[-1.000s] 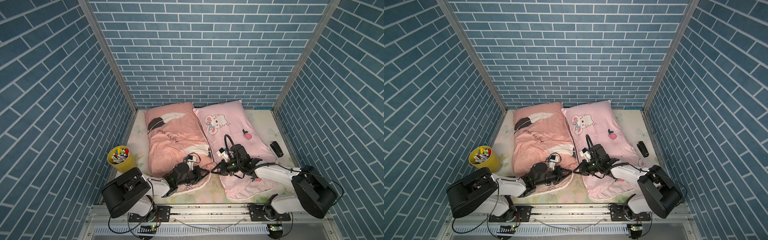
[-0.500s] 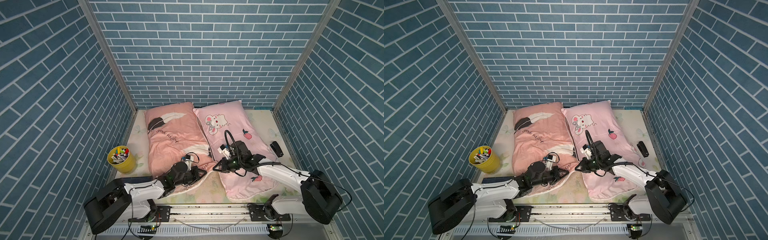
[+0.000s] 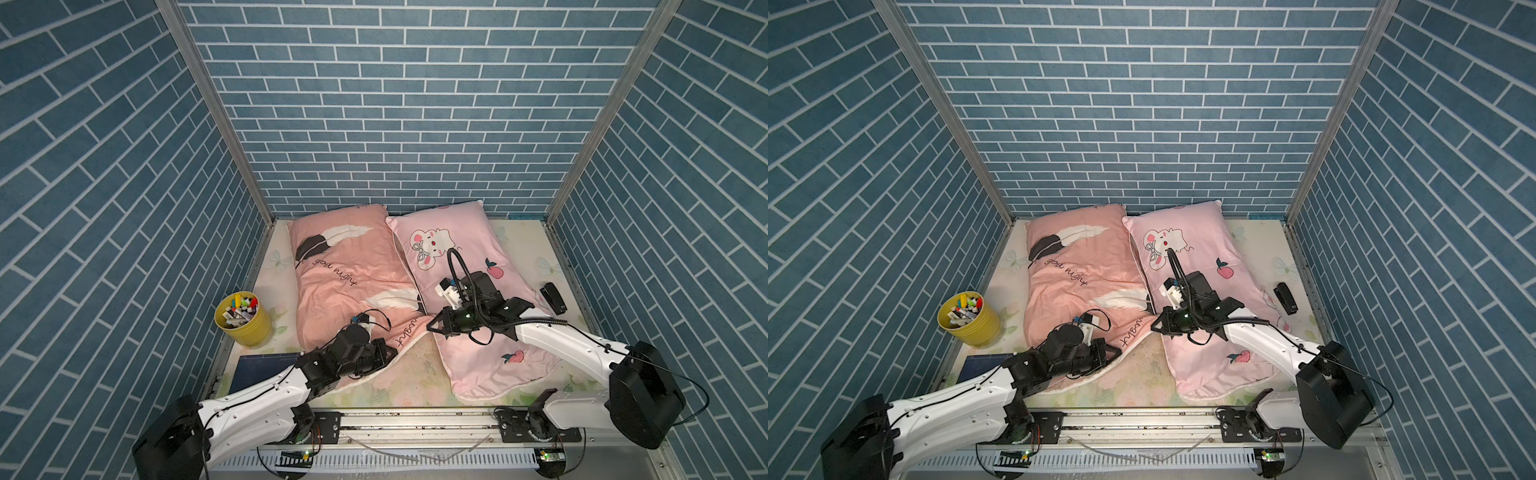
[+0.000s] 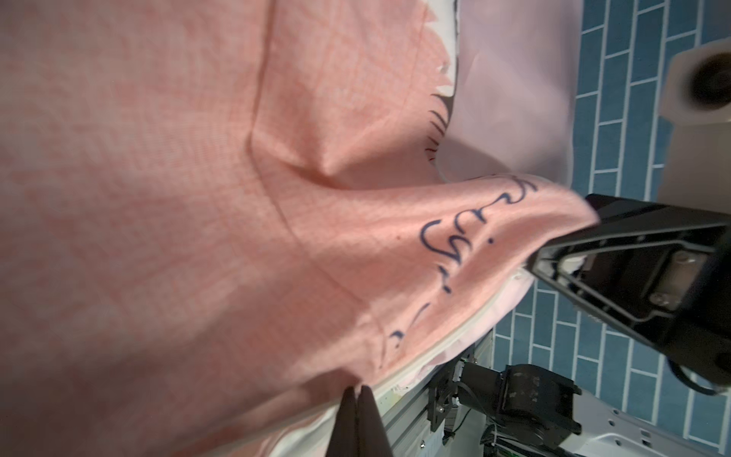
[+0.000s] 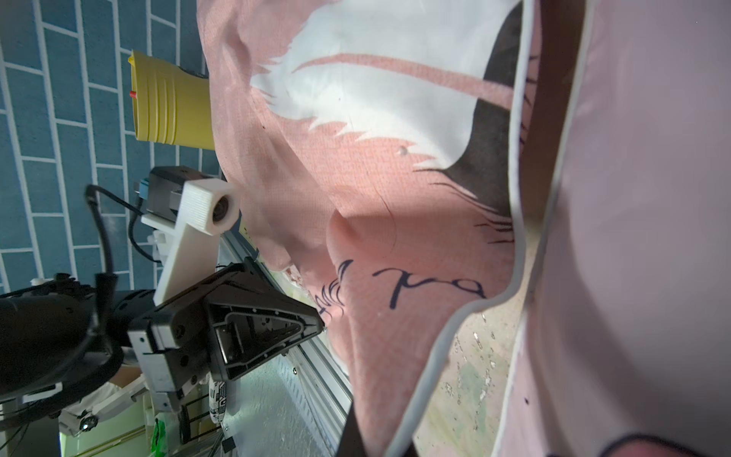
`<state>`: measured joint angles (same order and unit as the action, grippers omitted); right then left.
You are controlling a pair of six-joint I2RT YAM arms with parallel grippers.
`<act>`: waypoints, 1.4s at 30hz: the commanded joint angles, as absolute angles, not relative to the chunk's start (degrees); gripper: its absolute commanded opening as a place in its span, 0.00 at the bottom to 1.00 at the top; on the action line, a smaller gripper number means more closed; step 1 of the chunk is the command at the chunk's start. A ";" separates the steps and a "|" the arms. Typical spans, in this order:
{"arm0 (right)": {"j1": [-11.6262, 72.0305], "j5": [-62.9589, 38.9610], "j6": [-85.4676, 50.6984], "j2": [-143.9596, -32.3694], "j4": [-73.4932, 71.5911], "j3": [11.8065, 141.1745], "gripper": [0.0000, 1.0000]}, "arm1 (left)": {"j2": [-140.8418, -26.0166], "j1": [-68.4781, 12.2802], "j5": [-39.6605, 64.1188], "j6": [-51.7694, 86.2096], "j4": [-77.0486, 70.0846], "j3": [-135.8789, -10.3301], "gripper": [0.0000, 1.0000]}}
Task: Zip up pillowcases
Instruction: Zip the zipper on the pillowcase.
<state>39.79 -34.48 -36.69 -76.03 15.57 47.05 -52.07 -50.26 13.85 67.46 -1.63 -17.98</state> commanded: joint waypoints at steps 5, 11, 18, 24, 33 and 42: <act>39.37 -27.12 -31.96 -77.17 19.48 50.97 0.00 | -48.61 -49.85 9.03 61.82 15.47 -21.57 0.00; 39.37 -23.55 -30.38 -77.75 20.04 52.87 0.00 | -48.04 -49.83 5.62 59.95 23.49 -23.57 0.00; 39.37 -19.65 -28.49 -78.40 20.62 55.01 0.00 | -47.86 -49.83 1.16 57.27 34.05 -27.03 0.00; 39.37 -15.96 -28.55 -78.66 18.41 55.80 0.00 | -49.22 -49.83 -0.30 55.46 39.53 -28.79 0.00; 39.37 -12.60 -28.11 -80.59 17.34 57.36 0.00 | -49.17 -49.83 -2.10 53.61 48.25 -30.78 0.00; 39.22 -11.04 -27.73 -81.98 16.19 58.90 0.00 | -48.79 -49.92 -4.41 54.54 52.55 -29.38 0.00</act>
